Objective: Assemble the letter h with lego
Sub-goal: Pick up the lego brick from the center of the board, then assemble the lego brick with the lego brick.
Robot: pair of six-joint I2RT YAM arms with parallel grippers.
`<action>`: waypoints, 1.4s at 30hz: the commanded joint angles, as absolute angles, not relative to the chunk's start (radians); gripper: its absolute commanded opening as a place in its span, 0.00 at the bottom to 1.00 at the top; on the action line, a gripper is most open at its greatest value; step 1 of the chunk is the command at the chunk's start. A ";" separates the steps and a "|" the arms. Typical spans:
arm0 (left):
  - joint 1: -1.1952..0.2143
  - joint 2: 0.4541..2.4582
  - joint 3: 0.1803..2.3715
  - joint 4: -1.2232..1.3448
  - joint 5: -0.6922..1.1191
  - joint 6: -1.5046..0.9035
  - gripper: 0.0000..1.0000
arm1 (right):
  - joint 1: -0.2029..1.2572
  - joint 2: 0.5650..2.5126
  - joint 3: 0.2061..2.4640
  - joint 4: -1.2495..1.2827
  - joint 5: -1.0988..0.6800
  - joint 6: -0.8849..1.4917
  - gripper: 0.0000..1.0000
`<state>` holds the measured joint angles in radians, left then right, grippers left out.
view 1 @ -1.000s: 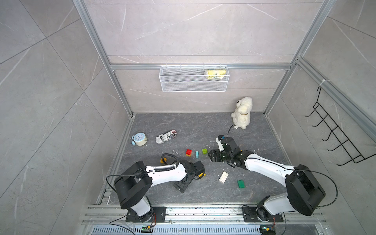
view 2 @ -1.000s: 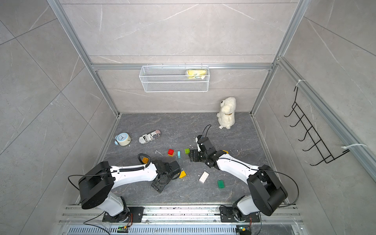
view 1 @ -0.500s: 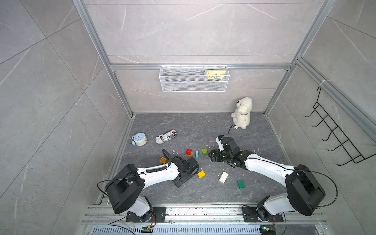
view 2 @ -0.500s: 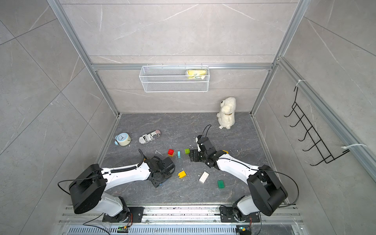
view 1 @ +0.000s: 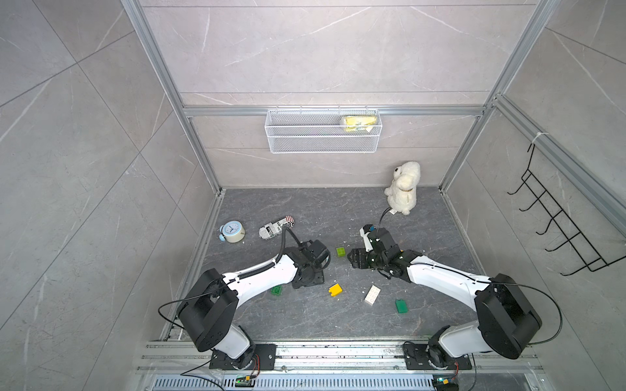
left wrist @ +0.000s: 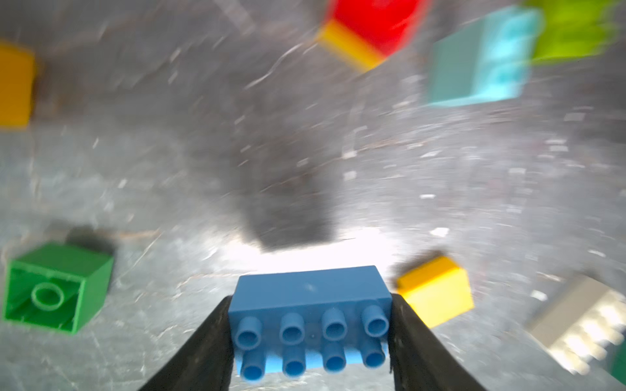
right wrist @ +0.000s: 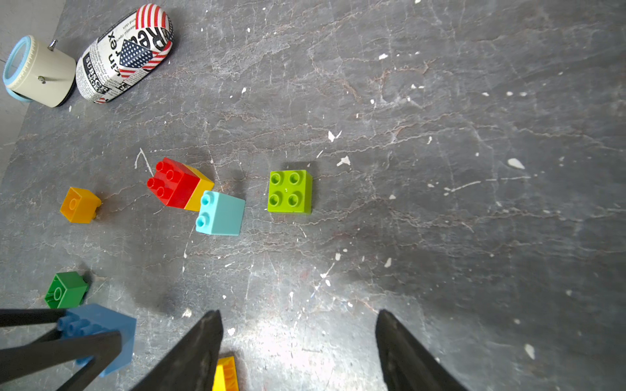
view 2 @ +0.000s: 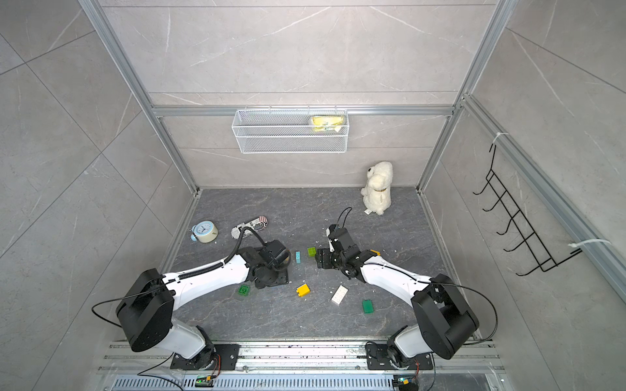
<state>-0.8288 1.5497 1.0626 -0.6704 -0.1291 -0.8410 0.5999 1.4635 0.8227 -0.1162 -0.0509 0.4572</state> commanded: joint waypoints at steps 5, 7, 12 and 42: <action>-0.702 1.688 1.289 -0.732 -0.053 -0.470 0.10 | 0.597 1.422 0.786 -0.082 -0.009 0.500 0.73; -0.678 1.725 1.336 -0.731 -0.028 -0.396 0.11 | 0.597 1.419 0.778 -0.072 0.002 0.509 0.73; -0.632 1.799 1.446 -0.763 0.047 -0.309 0.10 | 0.596 1.431 0.779 -0.063 0.004 0.521 0.73; -0.623 1.994 1.578 -0.851 0.079 -0.239 0.02 | 0.595 1.447 0.794 -0.071 -0.030 0.517 0.73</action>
<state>-0.6247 1.9961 1.5948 -0.8349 0.0402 -0.2749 0.5995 1.4433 0.7906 -0.0746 -0.0223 0.5060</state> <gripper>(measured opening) 0.656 0.733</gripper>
